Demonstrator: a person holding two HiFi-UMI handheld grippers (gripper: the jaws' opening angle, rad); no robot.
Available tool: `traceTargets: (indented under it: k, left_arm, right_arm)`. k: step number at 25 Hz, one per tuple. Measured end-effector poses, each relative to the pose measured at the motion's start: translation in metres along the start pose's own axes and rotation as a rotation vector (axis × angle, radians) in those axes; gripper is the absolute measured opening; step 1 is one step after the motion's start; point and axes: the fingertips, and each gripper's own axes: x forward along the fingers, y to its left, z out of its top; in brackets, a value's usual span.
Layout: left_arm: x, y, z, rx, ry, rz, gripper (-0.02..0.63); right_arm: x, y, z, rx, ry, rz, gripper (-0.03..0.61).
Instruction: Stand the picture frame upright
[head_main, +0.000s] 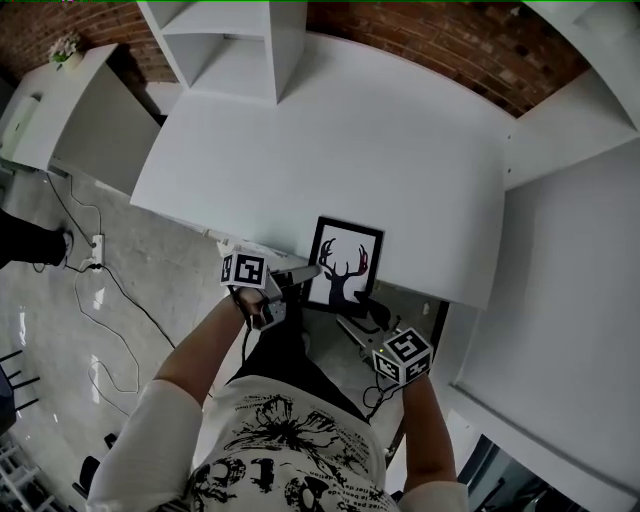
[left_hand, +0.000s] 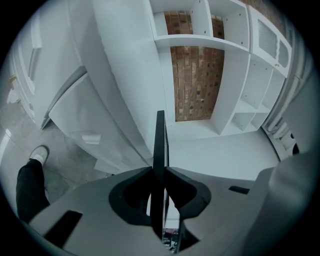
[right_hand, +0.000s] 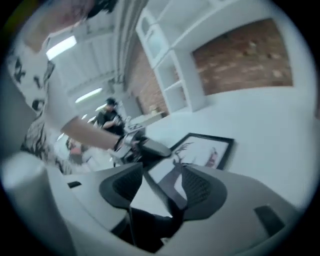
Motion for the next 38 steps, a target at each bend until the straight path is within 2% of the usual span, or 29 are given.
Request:
traceTargets:
  k: [2, 3, 5, 7, 10, 15, 21, 25, 31, 38]
  left_arm:
    - [0.0, -0.001, -0.001, -0.001, 0.008, -0.007, 0.081]
    - [0.0, -0.002, -0.001, -0.002, 0.012, -0.012, 0.081]
    - [0.0, -0.002, -0.001, -0.001, 0.019, -0.023, 0.081]
    - [0.0, -0.002, 0.0, 0.003, 0.029, -0.033, 0.081]
    - [0.0, -0.002, 0.0, 0.006, 0.049, -0.037, 0.081]
    - [0.001, -0.003, -0.001, 0.014, 0.074, -0.042, 0.08]
    - [-0.003, 0.005, 0.002, 0.077, 0.091, 0.002, 0.08]
    - [0.0, 0.001, 0.0, 0.079, 0.086, -0.053, 0.081]
    - [-0.004, 0.006, -0.005, 0.152, 0.095, -0.035, 0.083]
    - [-0.018, -0.006, -0.017, 0.202, 0.082, -0.039, 0.083]
  right_arm:
    - [-0.021, -0.043, -0.005, 0.291, -0.097, -0.098, 0.235]
    - [-0.028, -0.06, -0.01, 0.432, -0.13, -0.119, 0.235]
    - [-0.031, -0.077, -0.02, 0.657, -0.171, -0.079, 0.233]
    - [-0.026, -0.081, -0.022, 0.778, -0.189, -0.006, 0.196]
    - [-0.017, -0.085, -0.023, 0.855, -0.191, 0.064, 0.186]
    - [-0.004, -0.093, -0.026, 0.888, -0.148, 0.097, 0.184]
    - [0.012, -0.092, -0.025, 0.831, -0.08, 0.134, 0.096]
    - [0.015, -0.092, -0.022, 0.767, -0.078, 0.16, 0.095]
    - [0.019, -0.092, -0.032, 0.66, -0.045, 0.129, 0.095]
    - [0.011, -0.071, -0.031, 0.638, -0.05, 0.157, 0.095]
